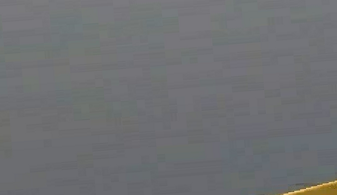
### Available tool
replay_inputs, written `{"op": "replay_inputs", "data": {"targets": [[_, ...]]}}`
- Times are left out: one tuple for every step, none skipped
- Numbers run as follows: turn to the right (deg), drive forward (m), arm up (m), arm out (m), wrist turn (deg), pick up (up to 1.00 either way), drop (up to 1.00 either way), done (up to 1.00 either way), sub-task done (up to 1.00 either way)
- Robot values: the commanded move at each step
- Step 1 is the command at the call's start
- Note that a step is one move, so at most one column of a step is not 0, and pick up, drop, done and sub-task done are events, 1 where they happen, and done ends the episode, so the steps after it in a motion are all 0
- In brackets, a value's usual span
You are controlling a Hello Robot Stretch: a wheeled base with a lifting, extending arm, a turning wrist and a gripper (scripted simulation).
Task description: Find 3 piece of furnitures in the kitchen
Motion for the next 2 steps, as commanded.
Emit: {"op": "replay_inputs", "data": {"targets": [[45.0,0.00,0.00,0.00,0.0,0.00,0.00,0.00,0.00],[30.0,0.00,0.00,0.00,0.0,0.00,0.00,0.00,0.00]]}}
